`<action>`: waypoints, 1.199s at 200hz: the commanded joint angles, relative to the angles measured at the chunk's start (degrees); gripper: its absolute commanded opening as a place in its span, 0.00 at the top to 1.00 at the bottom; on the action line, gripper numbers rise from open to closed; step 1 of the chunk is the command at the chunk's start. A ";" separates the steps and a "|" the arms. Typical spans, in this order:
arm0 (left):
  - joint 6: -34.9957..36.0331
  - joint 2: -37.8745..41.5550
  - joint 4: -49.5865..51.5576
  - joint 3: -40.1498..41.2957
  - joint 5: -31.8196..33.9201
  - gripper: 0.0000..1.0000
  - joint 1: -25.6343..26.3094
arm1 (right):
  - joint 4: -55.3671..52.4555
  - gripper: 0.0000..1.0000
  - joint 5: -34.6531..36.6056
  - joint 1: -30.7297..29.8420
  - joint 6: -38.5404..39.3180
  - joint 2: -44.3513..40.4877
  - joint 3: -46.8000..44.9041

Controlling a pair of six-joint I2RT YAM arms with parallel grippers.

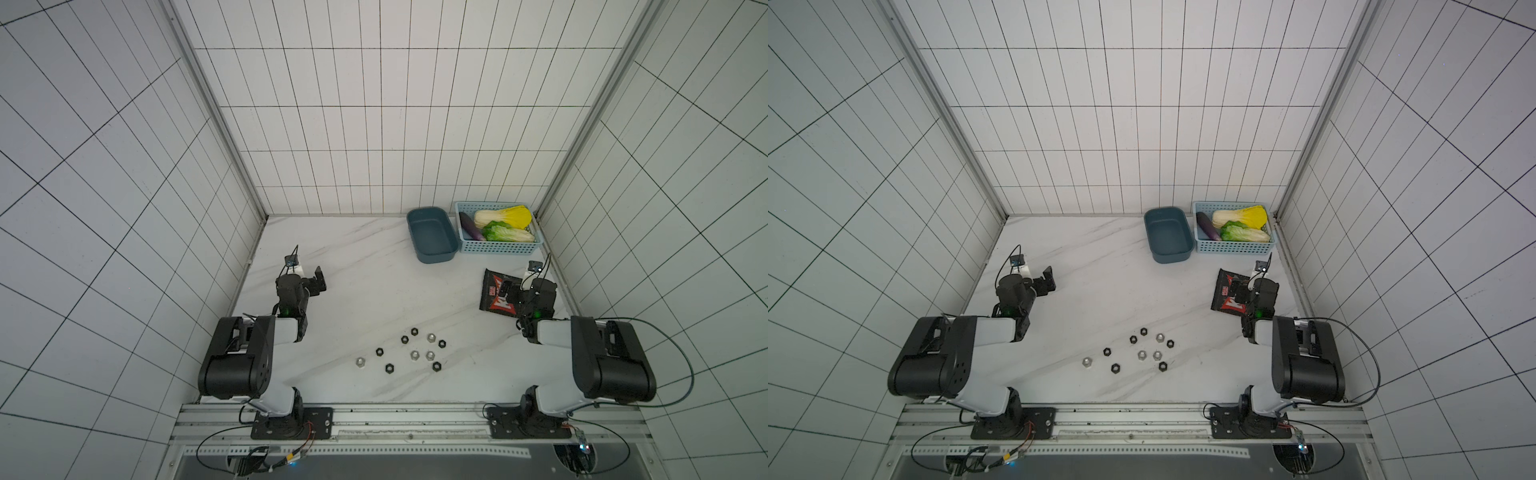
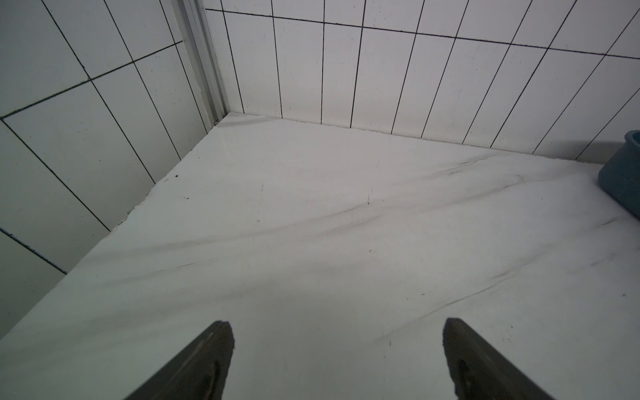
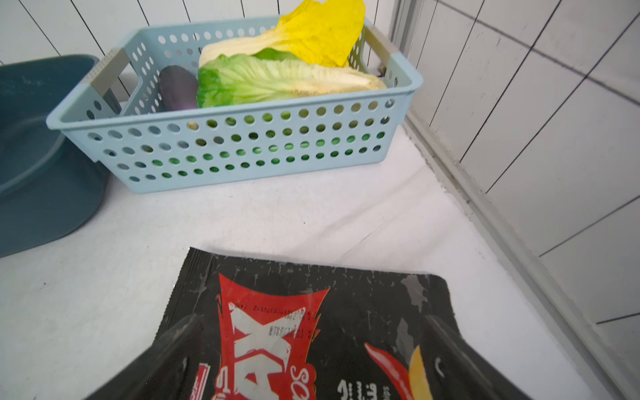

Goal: Put the nuts on the desktop into the storage box
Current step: Move the storage box to the center of the board.

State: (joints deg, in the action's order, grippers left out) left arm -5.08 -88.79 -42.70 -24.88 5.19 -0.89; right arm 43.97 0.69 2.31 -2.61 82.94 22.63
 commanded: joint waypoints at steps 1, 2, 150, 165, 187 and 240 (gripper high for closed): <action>0.51 -0.33 -1.89 -0.49 1.94 0.02 0.49 | -4.57 0.01 -0.74 0.64 -1.42 -10.51 -1.79; 0.51 -0.33 -1.88 -0.46 1.98 0.02 0.47 | -4.97 0.01 -0.85 0.62 -1.43 -10.91 -1.80; 11.45 3.14 65.73 -36.27 -29.25 0.02 2.69 | -51.36 0.01 1.30 -4.14 -22.77 -22.78 21.42; 12.49 3.28 67.93 -36.55 -29.64 0.02 4.67 | -53.17 0.01 4.62 -9.49 -23.70 -19.15 24.88; 14.45 3.01 70.03 -36.09 -29.86 0.02 6.56 | -54.91 0.01 7.23 -17.56 -27.30 -11.84 30.57; 19.10 5.06 72.26 -35.05 -27.07 0.02 5.99 | -53.43 0.02 12.86 -27.44 -33.39 8.98 44.03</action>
State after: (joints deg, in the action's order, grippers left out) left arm 10.63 -84.93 26.92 -60.23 -22.33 5.65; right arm -8.56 9.21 -22.96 -31.86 84.25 60.51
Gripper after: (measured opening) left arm 0.978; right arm 0.985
